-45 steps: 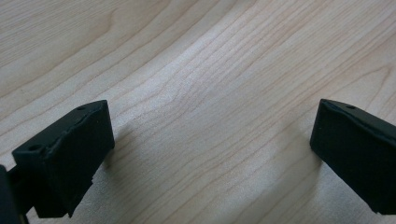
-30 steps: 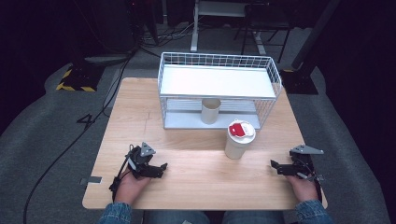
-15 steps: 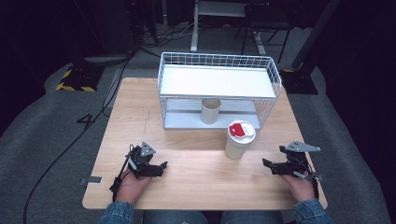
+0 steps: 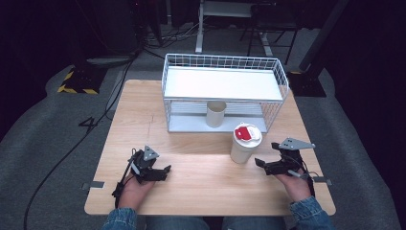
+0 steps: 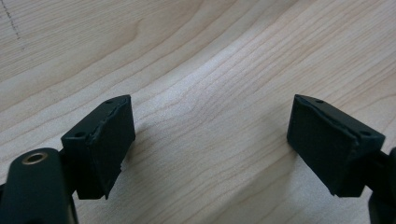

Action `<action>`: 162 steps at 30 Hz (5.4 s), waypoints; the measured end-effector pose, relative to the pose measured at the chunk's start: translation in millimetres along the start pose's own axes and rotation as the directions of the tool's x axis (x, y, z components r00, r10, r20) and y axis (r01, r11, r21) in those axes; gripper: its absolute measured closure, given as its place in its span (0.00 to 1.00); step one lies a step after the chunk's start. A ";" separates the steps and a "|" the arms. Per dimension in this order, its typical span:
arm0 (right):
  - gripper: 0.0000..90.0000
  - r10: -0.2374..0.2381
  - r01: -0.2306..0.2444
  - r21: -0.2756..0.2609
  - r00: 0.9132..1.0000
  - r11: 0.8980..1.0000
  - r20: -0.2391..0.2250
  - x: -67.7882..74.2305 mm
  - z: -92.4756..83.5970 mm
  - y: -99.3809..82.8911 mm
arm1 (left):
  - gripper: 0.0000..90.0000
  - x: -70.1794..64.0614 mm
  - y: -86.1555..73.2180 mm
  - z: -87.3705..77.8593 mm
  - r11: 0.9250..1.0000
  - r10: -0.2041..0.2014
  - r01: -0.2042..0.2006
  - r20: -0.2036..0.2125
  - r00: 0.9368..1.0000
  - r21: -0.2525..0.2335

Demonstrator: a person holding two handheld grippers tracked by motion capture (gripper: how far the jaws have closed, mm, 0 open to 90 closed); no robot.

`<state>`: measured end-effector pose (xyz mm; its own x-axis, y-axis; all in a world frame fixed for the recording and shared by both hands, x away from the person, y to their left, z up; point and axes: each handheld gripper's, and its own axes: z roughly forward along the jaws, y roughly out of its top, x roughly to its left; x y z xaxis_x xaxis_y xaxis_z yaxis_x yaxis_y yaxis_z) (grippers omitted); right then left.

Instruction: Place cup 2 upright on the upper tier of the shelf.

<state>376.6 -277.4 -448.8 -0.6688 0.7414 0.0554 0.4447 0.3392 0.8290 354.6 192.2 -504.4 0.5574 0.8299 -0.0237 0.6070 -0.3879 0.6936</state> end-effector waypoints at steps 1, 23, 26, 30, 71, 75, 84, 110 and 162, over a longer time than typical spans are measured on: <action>0.00 -0.004 0.004 -0.001 1.000 1.000 -0.005 1.1 1.2 1.3 | 0.18 -0.1 -0.3 0.1 1.000 -0.002 0.002 -0.002 1.000 -0.003; 0.00 0.005 -0.006 -0.059 1.000 0.998 -0.012 25.7 45.4 20.6 | 0.18 0.5 0.0 -0.3 1.000 -0.008 0.008 -0.003 1.000 0.001; 0.00 -0.001 0.001 -0.064 1.000 0.998 0.006 27.3 51.5 21.0 | 0.17 0.6 0.0 -0.3 1.000 -0.007 0.007 -0.003 1.000 0.001; 0.00 0.004 -0.002 -0.079 0.999 0.997 0.033 28.3 55.3 20.9 | 0.17 0.6 0.0 -0.5 1.000 -0.007 0.007 -0.001 1.000 0.004; 0.15 -0.016 0.020 -0.057 0.998 0.998 0.066 33.3 60.9 23.3 | 0.18 1.7 -0.2 -0.7 1.000 -0.011 0.011 0.002 1.000 -0.002; 0.15 -0.029 0.033 -0.054 0.997 0.998 0.069 32.7 57.4 24.8 | 0.18 1.5 -0.1 -0.5 1.000 -0.007 0.007 0.000 1.000 -0.002; 0.15 -0.012 0.017 -0.093 0.998 0.996 0.061 31.0 43.7 30.4 | 0.18 1.5 -0.1 -0.5 1.000 -0.006 0.006 0.000 1.000 -0.002; 0.15 -0.027 0.034 -0.185 0.999 0.982 0.037 27.0 -2.5 77.7 | 0.18 1.5 -0.1 -0.6 1.000 -0.012 0.012 -0.002 1.000 -0.002; 0.15 -0.084 0.088 -0.263 0.996 0.961 0.027 -1.7 -22.2 211.2 | 0.19 0.5 -0.2 0.0 1.000 -0.022 0.021 -0.013 1.000 -0.004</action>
<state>458.5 -219.9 -261.5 -0.6877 0.7254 -0.0297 0.2115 0.2393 0.9476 354.8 192.7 -504.5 0.5367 0.8433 -0.0291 0.6165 -0.3683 0.6959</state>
